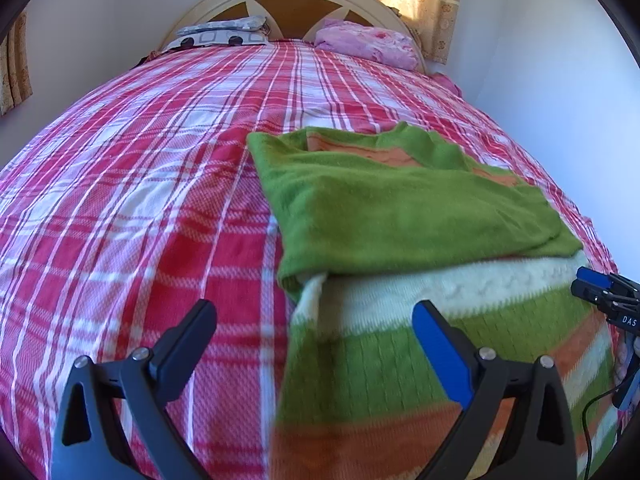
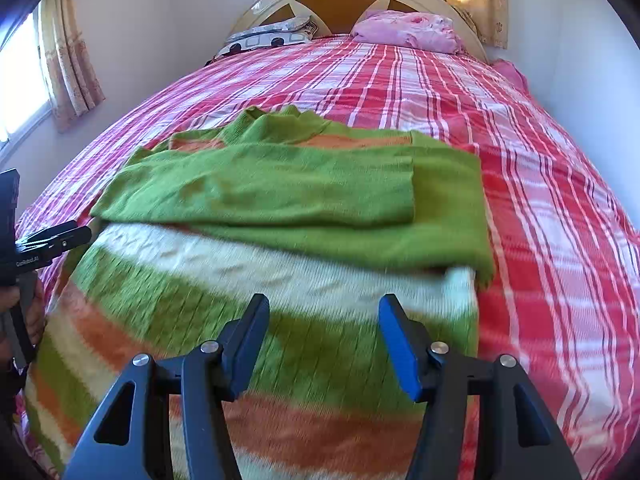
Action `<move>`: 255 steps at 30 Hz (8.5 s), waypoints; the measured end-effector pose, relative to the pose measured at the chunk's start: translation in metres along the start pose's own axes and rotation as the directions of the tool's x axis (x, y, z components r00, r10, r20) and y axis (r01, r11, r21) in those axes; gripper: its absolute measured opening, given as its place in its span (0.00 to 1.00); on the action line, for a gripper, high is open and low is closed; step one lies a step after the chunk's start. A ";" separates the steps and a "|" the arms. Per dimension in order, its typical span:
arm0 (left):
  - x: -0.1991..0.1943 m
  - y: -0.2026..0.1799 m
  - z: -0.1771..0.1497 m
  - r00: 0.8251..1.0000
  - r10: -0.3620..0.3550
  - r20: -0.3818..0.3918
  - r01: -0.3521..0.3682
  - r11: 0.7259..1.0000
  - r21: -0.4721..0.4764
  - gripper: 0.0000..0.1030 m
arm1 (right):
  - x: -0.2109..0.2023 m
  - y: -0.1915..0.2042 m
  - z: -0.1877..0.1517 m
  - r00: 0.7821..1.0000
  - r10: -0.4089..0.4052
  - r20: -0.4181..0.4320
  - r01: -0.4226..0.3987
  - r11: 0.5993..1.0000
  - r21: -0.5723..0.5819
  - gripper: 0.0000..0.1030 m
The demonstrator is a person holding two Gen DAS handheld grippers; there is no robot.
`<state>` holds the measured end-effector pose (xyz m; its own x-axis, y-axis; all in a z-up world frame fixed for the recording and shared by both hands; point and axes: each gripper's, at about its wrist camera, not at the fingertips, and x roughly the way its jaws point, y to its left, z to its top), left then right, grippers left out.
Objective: Fold small clothes
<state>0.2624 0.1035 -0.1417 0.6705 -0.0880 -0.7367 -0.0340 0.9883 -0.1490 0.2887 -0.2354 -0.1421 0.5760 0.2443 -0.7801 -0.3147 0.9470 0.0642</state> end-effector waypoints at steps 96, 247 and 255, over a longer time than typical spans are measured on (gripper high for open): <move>-0.152 -0.029 -0.195 0.986 -0.127 -0.107 0.133 0.990 0.050 0.52 | -0.174 0.029 -0.233 0.999 0.034 0.021 -0.035 0.998 0.053 0.65; 0.030 0.054 0.105 0.964 -0.192 0.185 0.218 0.967 -0.129 0.15 | 0.062 -0.126 0.129 0.996 0.074 0.041 -0.083 0.951 0.296 0.94; 0.043 0.014 0.107 0.981 -0.175 0.085 0.169 0.983 0.072 0.66 | 0.036 -0.101 0.108 0.999 0.048 0.018 -0.050 0.982 0.181 0.73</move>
<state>0.3698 0.1267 -0.1051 0.7269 -0.2488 -0.6401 0.1338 0.9655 -0.2234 0.4226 -0.3000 -0.1096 0.5738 0.2928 -0.7648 -0.2013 0.9557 0.2148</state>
